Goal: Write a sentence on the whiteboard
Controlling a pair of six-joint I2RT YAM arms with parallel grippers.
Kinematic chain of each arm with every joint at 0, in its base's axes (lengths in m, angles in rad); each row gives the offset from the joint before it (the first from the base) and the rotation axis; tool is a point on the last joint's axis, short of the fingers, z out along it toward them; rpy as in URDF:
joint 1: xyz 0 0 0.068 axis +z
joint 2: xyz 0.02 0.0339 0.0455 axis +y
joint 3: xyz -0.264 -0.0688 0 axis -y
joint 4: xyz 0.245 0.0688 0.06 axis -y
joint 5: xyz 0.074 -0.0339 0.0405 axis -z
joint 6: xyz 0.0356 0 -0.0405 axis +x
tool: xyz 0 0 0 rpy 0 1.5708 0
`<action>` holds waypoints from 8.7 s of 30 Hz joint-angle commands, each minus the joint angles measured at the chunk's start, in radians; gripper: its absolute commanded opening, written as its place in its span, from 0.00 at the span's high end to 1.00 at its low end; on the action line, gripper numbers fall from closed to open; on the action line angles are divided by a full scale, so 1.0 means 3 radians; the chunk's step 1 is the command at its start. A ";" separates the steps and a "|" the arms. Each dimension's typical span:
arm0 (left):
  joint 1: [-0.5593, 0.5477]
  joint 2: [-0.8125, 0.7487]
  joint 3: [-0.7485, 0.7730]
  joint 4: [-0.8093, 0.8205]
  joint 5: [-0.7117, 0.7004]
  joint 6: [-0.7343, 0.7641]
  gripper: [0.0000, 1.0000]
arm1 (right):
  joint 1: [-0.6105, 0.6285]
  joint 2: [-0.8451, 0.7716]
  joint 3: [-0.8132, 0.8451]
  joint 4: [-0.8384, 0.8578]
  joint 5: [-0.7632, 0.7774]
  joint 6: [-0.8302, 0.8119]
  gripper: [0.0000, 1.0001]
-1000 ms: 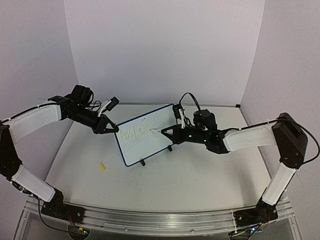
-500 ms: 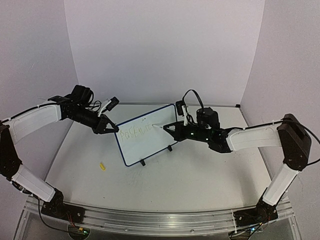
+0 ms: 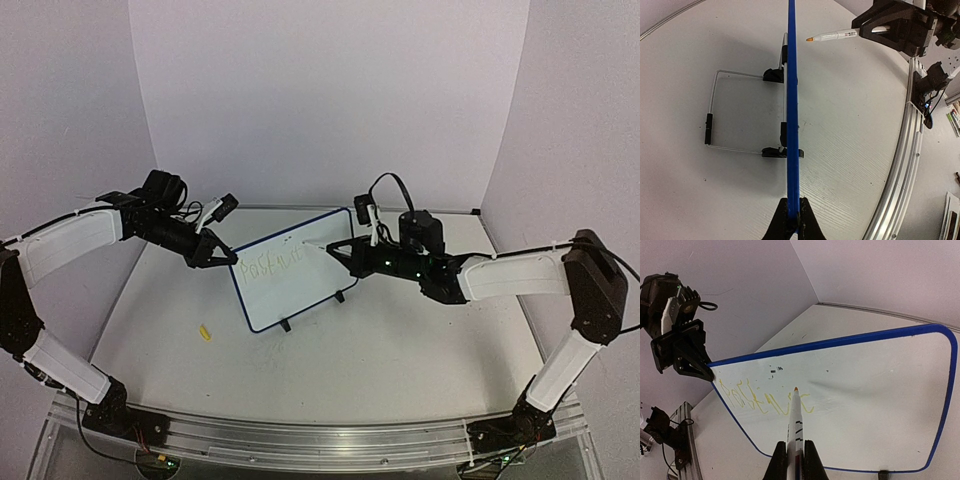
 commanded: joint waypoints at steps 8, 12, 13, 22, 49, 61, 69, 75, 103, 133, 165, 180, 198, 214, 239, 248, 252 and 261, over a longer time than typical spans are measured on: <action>-0.0025 0.0035 0.0120 -0.0113 0.0036 0.0029 1.00 | -0.0013 0.0155 0.0141 0.0115 0.0050 0.0017 1.00; -0.0028 0.0039 0.0120 -0.0114 0.0036 0.0030 1.00 | -0.0011 0.0156 0.0156 0.0125 0.0070 0.0011 1.00; -0.0029 0.0040 0.0120 -0.0113 0.0036 0.0028 1.00 | -0.0013 0.0158 0.0163 0.0127 0.0070 0.0006 1.00; -0.0030 0.0045 0.0122 -0.0114 0.0036 0.0027 1.00 | -0.0013 0.0217 0.0201 0.0132 0.0108 0.0004 1.00; -0.0031 0.0039 0.0125 -0.0114 0.0051 0.0029 1.00 | -0.0013 0.0252 -0.0017 0.0039 0.0326 0.0098 1.00; -0.0029 0.0025 0.0126 -0.0108 0.0046 0.0025 1.00 | -0.0010 0.0186 -0.0057 -0.0009 0.0371 0.0094 1.00; -0.0030 0.0019 0.0122 -0.0110 0.0046 0.0026 1.00 | -0.0013 0.0016 -0.0110 0.0025 0.0277 0.0033 1.00; -0.0030 0.0024 0.0120 -0.0108 0.0046 0.0026 1.00 | -0.0013 -0.0069 -0.0109 0.0097 0.0320 -0.0032 1.00; -0.0029 0.0045 0.0121 -0.0114 0.0047 0.0026 1.00 | -0.0013 0.0188 0.0106 0.0179 0.0332 -0.0055 1.00; -0.0029 0.0045 0.0127 -0.0108 0.0056 0.0025 1.00 | -0.0011 0.0360 -0.0114 0.0189 0.0163 0.0213 1.00; -0.0029 0.0045 0.0121 -0.0108 0.0046 0.0020 1.00 | -0.0008 0.0013 -0.0236 0.0211 0.0116 0.0256 1.00; -0.0029 0.0059 0.0121 -0.0112 0.0042 0.0019 1.00 | -0.0341 -0.0227 -0.0320 0.0082 -0.0074 0.0165 1.00; -0.0029 0.0055 0.0125 -0.0113 0.0051 0.0022 1.00 | -0.0348 -0.0061 0.0022 0.0087 0.0043 -0.0019 1.00; -0.0029 0.0060 0.0129 -0.0113 0.0052 0.0023 1.00 | -0.0349 0.0121 0.0065 0.0082 0.0118 0.0008 1.00; -0.0030 0.0060 0.0126 -0.0113 0.0046 0.0023 1.00 | -0.0349 0.0094 -0.0180 0.0084 0.0115 0.0114 1.00; -0.0032 0.0061 0.0127 -0.0114 0.0046 0.0019 1.00 | -0.0297 -0.0237 -0.0258 0.0133 0.0029 0.0051 1.00; -0.0032 0.0068 0.0125 -0.0113 0.0046 0.0019 1.00 | -0.0280 -0.0242 -0.0186 0.0129 0.0067 -0.0004 1.00; -0.0030 0.0070 0.0126 -0.0113 0.0047 0.0021 1.00 | -0.0279 -0.0068 0.0009 0.0135 0.0100 -0.0048 1.00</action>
